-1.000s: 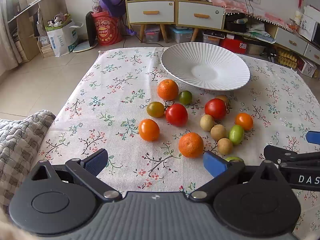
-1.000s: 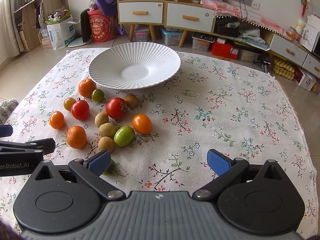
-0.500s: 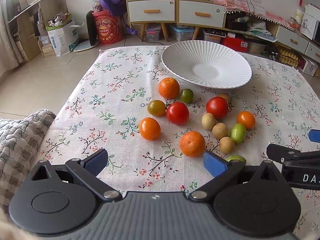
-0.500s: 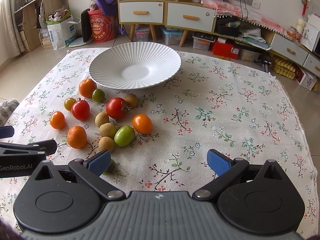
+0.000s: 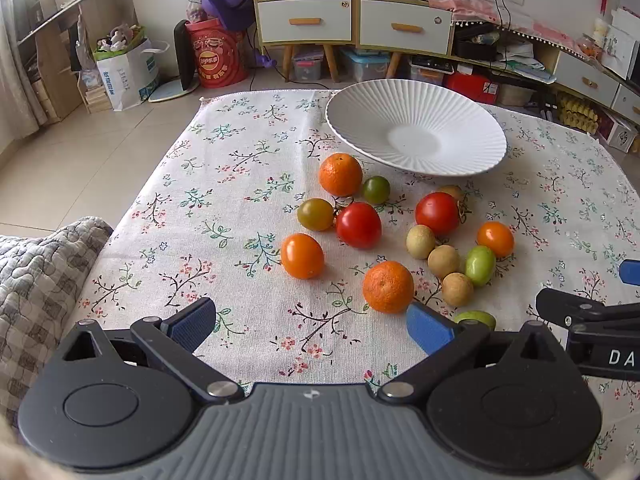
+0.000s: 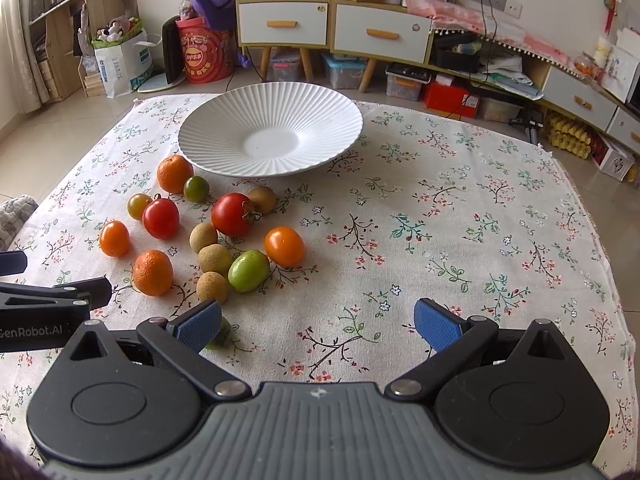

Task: Organize fruits

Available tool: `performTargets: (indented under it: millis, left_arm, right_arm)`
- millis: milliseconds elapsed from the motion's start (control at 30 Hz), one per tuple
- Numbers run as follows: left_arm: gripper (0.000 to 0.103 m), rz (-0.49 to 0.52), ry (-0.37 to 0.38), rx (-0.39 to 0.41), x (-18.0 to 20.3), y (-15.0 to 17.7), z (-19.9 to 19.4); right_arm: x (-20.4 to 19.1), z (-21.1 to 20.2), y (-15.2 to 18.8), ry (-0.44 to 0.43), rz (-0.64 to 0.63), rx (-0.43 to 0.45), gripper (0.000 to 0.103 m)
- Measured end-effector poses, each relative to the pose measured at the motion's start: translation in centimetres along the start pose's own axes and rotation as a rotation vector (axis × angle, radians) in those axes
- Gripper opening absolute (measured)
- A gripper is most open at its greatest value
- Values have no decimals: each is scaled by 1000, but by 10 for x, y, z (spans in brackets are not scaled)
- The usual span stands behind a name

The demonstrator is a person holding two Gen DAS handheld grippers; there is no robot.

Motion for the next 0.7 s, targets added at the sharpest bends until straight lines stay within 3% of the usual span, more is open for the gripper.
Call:
performTargets:
  millis: [467, 700]
  left_arm:
    - [96, 4, -1, 10, -1, -1, 2]
    - [96, 75, -26, 86, -9, -6, 5]
  right_arm:
    - [4, 2, -1, 8, 15, 2, 103]
    - [0, 2, -4, -32, -17, 54, 101]
Point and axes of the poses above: each gripper's, at about its wrist camera, not at the fingertips, and z roughly the way its jaws point, x to its right, y to its underside, the point moved 10 cm from there along z, roughly the way its jaws point, and after that the axes turned 6 degrees about x, right-handed, at the moved point
